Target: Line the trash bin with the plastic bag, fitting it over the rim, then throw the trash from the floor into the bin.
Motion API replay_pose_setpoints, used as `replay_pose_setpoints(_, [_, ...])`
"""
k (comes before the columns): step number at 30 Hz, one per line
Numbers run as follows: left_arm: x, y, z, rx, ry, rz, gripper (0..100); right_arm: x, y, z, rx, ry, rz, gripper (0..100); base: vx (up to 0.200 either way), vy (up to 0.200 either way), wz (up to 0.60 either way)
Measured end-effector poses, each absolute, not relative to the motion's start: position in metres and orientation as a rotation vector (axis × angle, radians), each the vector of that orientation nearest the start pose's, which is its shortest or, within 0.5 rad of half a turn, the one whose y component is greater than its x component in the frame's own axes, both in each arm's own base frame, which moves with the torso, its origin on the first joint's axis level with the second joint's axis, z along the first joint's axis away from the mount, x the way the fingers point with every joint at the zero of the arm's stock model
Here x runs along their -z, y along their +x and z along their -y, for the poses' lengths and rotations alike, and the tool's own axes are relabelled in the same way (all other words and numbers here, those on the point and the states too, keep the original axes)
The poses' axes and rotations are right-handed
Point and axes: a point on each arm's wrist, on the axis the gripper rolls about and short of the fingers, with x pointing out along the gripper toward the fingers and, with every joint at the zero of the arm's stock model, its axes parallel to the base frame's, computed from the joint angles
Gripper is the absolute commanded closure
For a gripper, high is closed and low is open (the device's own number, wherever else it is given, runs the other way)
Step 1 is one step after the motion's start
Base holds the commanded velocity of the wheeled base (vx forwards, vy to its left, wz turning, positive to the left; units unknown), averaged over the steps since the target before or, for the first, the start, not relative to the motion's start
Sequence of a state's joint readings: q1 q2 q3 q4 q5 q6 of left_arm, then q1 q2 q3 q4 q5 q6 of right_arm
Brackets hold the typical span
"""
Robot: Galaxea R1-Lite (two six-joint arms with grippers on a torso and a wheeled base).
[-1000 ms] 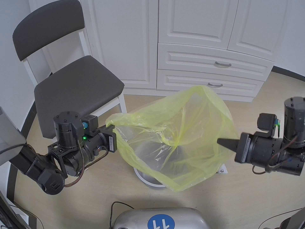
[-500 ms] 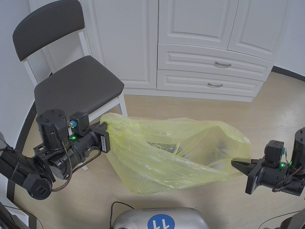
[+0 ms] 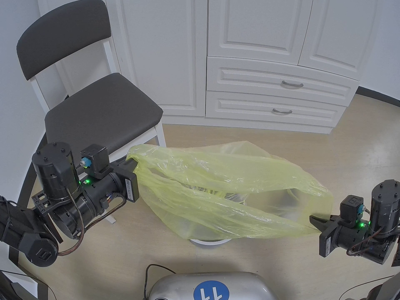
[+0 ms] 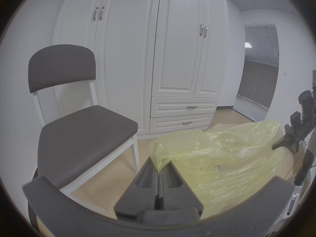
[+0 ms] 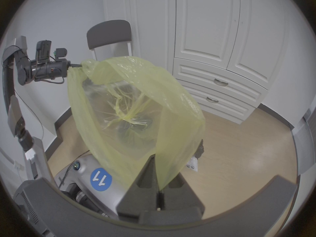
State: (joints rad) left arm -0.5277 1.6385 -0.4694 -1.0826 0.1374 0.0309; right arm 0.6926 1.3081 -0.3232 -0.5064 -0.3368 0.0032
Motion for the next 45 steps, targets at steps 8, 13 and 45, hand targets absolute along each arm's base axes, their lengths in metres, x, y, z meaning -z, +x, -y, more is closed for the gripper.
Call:
replay_pose_setpoints(8, [-0.157, 0.232, 0.125, 0.370, 0.061, -0.087, 100, -0.132, 0.147, -0.104, -0.237, -0.261, -0.453, 100, 0.000, 0.000, 0.00])
replay_pose_setpoints(13, [-0.155, 0.237, 0.122, 0.353, 0.063, -0.094, 100, -0.129, 0.154, -0.103, -0.211, -0.262, -0.468, 100, 0.000, 0.000, 0.00])
replay_pose_setpoints(45, [-0.150, 0.267, 0.116, 0.283, 0.038, -0.097, 100, -0.130, 0.201, -0.109, -0.164, 0.017, -0.401, 100, 0.000, 0.000, 0.00])
